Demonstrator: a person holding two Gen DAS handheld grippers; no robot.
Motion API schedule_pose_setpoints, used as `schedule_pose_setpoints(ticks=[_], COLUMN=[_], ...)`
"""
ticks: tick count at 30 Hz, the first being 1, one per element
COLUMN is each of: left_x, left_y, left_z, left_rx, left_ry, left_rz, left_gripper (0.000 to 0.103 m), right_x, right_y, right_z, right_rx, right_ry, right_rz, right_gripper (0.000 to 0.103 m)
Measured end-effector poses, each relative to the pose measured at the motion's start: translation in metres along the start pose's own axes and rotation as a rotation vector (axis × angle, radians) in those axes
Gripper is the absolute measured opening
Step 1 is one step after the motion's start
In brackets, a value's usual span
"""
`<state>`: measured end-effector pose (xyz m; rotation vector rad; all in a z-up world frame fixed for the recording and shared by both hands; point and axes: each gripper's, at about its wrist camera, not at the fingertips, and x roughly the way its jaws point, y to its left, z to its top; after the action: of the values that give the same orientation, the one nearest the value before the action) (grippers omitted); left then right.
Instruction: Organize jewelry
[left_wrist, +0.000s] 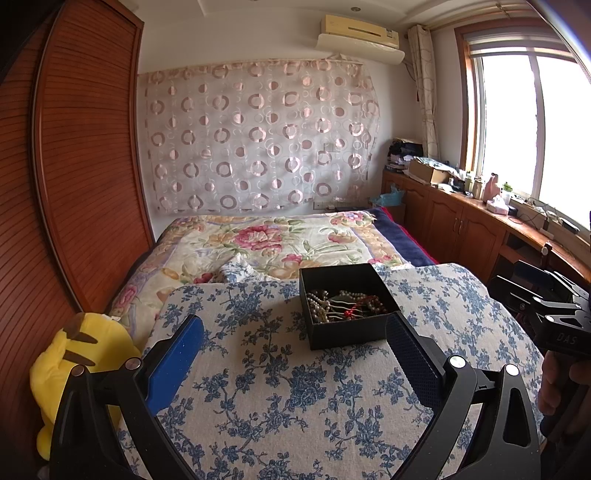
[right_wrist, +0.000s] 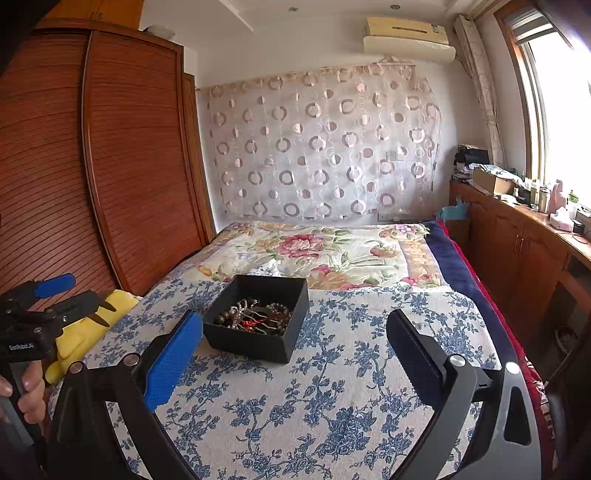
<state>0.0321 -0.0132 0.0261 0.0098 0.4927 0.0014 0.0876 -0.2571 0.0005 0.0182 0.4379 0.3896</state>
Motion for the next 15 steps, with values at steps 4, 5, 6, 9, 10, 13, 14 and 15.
schedule_pose_setpoints(ticks=[4,5,6,9,10,13,14,15], left_x=[0.0000,0.0000,0.0000,-0.0004,-0.0006,-0.0007,-0.0007,-0.0006], left_y=[0.0005,0.0001,0.0007,0.0004,0.0001,0.0005,0.0008,0.0008], left_z=[0.0000,0.0000,0.0000,0.0001,0.0002,0.0001,0.0000,0.0000], left_rx=[0.000,0.000,0.000,0.000,0.000,0.001,0.000,0.000], left_ry=[-0.001,-0.001,0.000,-0.001,-0.001,-0.001,-0.001,-0.001], left_rz=[0.000,0.001,0.000,0.001,0.001,0.000,0.001,0.000], left_gripper=[0.095,0.095,0.095,0.095,0.095,0.095,0.095,0.095], right_x=[0.0005,-0.0003,0.0001,-0.0004,-0.0004,-0.0004,-0.0002,-0.0003], right_y=[-0.0002,0.0002,0.0001,0.0002,0.0002,0.0003,0.0003,0.0004], right_z=[-0.0002,0.0003,-0.0001,0.0005,0.0005,0.0005,0.0004,0.0004], right_rx=[0.001,0.000,0.000,0.001,0.000,0.001,0.001,0.001], right_ry=[0.000,0.000,0.000,0.000,0.000,-0.001,0.000,0.000], right_rz=[0.000,0.000,0.000,0.000,0.000,0.000,0.000,0.000], right_gripper=[0.100,0.100,0.100,0.100,0.100,0.100,0.100,0.100])
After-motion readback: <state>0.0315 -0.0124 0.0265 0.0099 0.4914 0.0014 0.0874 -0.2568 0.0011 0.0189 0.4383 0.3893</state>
